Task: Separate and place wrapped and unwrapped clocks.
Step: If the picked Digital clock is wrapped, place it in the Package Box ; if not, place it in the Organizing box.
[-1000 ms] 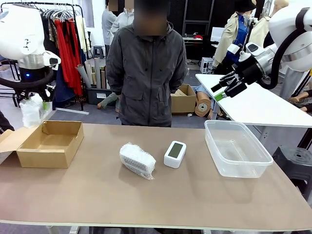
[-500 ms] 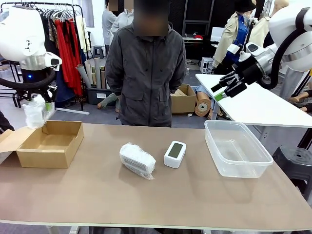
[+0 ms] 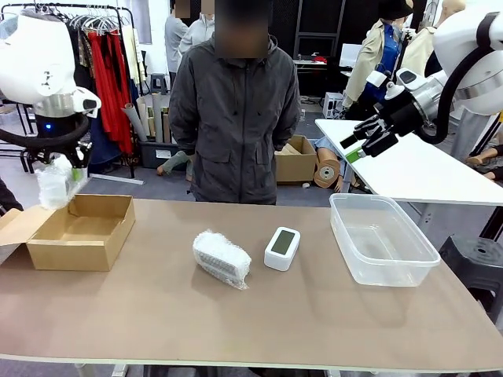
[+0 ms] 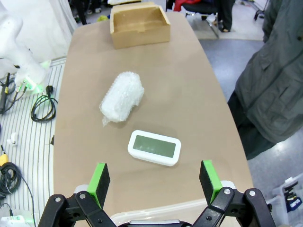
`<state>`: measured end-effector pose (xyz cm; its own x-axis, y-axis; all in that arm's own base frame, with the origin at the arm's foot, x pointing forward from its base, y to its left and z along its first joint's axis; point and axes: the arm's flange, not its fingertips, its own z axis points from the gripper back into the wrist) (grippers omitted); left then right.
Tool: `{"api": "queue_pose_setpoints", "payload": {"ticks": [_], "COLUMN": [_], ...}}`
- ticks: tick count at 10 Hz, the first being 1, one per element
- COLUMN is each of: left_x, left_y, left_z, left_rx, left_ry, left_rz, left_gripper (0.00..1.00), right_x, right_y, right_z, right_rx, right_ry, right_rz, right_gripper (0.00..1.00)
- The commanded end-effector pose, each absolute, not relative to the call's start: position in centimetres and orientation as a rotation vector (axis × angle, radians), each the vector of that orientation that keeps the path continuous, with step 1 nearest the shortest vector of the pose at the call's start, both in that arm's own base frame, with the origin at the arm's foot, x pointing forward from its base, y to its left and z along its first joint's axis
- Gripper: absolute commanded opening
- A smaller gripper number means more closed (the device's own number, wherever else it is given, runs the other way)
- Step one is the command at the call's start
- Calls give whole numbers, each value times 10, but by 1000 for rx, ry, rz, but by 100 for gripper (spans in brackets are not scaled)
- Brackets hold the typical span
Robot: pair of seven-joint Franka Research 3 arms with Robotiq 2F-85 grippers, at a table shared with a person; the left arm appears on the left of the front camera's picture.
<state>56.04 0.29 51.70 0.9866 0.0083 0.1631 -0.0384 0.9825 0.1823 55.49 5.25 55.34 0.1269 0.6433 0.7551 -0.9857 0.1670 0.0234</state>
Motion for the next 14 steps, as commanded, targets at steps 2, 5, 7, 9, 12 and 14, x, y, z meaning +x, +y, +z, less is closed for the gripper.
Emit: {"api": "queue_pose_setpoints", "payload": {"ticks": [2,5,7,9,12,14], "left_x": [549,543,552,563,577,581], "left_y": [6,10,12,14,14,18], "left_z": [474,447,430,415,397,389], "left_rx": [189,163,182,203,206,238], "left_ry": [-162,-233,-267,-282,-287,-275], "left_rz": [-62,-44,-31,-49,-75,-62], "left_gripper": [0,0,0,0,0,0], "right_x": [555,555,555,555,555,555], "right_y": [53,53,53,53,53,53], "right_z": [555,555,555,555,555,555], "right_rx": [610,610,610,610,610,610], "right_ry": [-696,-696,-696,-696,-696,-696], "right_rz": [1302,1302,1302,1302,1302,1302], "right_gripper": [100,100,100,100,100,100]}}
